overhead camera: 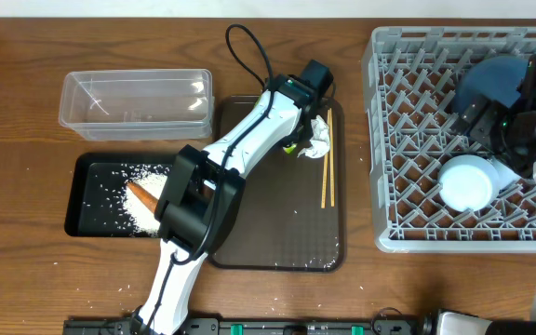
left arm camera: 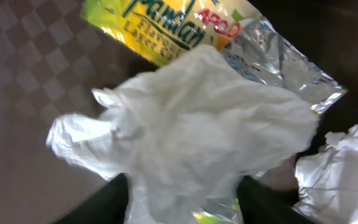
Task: Sort waste into correct bins and load items into the dishwasher rack
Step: 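Carry the tissue with the left gripper over the clear plastic container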
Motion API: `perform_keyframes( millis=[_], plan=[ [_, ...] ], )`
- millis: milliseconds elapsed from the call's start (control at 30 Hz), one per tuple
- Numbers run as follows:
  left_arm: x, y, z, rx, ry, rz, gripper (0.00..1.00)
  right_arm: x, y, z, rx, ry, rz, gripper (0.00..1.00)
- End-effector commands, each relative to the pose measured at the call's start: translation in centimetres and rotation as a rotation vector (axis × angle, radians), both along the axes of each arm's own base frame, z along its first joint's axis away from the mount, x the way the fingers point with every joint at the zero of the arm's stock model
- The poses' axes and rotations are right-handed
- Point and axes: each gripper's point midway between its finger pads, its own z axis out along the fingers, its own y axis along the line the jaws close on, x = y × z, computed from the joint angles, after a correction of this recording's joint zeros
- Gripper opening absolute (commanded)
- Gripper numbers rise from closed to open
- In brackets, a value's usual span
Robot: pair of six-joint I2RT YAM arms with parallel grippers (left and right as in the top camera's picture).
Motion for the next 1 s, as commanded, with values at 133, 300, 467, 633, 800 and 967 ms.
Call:
perform_keyframes(
  millis=[133,300,467,633,800,967],
  plan=[
    [-0.9,1.0,-1.8,0.046,0.040,0.002,0.19,0.0,-0.2,0.1,0.004,-0.003,-0.017,0.99],
    [-1.1,1.0,-1.1,0.043,0.036,0.000,0.06,0.0,-0.2,0.1,0.004,-0.003,-0.017,0.99],
    [-1.4,0.7,1.8,0.022,0.003,-0.010,0.06,0.0,-0.2,0.1,0.004,-0.003,-0.017,0.99],
    [-1.9,0.2,6.2,-0.023,-0.064,-0.024,0.06,0.0,-0.2,0.1,0.004,-0.003,-0.017,0.99],
    [-1.9,0.5,9.3,-0.054,-0.121,-0.020,0.06,0.0,-0.2,0.1,0.004,-0.003,-0.017,0.99],
    [-1.9,1.1,11.4,-0.076,-0.158,-0.008,0.06,0.0,-0.2,0.1,0.004,-0.003,-0.017,0.99]
  ],
)
